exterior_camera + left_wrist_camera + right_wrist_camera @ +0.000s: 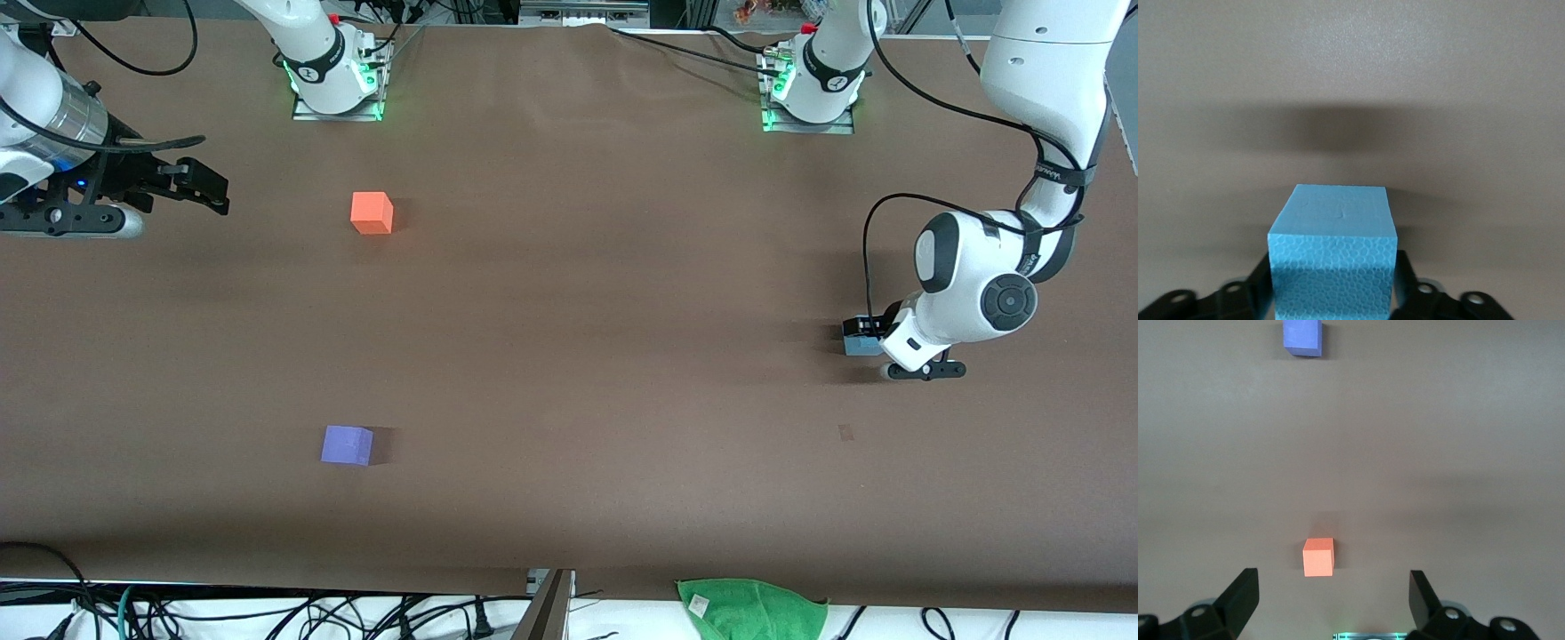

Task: Place blue block between orange and purple blocks
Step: 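Lift the blue cube with the left gripper and carry it toward the table middle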

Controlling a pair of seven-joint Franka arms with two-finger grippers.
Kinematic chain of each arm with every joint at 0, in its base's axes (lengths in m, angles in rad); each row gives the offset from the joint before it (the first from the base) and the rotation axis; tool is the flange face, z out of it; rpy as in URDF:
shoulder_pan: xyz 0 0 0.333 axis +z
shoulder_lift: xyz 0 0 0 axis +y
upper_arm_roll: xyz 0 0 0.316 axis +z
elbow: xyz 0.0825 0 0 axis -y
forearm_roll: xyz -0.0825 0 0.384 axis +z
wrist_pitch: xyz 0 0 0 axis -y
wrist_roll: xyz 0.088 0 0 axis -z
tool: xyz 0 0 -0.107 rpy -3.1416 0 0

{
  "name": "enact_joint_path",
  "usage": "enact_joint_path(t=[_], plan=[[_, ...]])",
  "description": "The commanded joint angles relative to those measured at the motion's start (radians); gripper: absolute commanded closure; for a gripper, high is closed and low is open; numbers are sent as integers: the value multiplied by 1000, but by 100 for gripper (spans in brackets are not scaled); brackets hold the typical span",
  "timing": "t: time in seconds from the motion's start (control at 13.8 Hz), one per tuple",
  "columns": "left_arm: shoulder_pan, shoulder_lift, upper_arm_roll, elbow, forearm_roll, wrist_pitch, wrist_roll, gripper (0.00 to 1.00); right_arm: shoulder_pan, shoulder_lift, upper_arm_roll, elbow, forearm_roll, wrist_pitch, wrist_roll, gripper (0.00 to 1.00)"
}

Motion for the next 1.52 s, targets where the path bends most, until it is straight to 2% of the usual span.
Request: enact_joint_path(t=[0.0,0.07,0.14,0.29,0.51,0.72,1.01,1.23,1.37,1.44], plan=[[8,-16,-8,-9,-19,13,25,88,-9,6,4,19,14,-8,-9,1],[6,-22,-8,-6,-19,8,24,96,-9,6,5,19,14,-11,-9,1],[5,-34,-9,-3,-19,4,22,99,-9,6,5,19,14,-11,-8,1],[-24,-85,-24,20,-19,-45,10,100,-7,6,8,21,12,-4,-8,1],[-32,-96,-121,167,-20,-273,4,100,-10,9,8,21,14,9,-8,1],[-61,-87,-230,303,-22,-377,-62,100,-12,49,5,41,12,15,5,1],[-259,-19,-249,402,-26,-378,-338,100,-15,106,4,42,17,23,-14,1],[-447,111,-249,515,-23,-363,-582,100,-26,173,-3,33,26,28,-9,1],[-590,218,-235,577,-16,-236,-689,100,-32,212,-1,34,24,32,-23,1],[-624,260,-233,577,-14,-139,-750,100,-24,213,0,38,24,36,-21,1]])
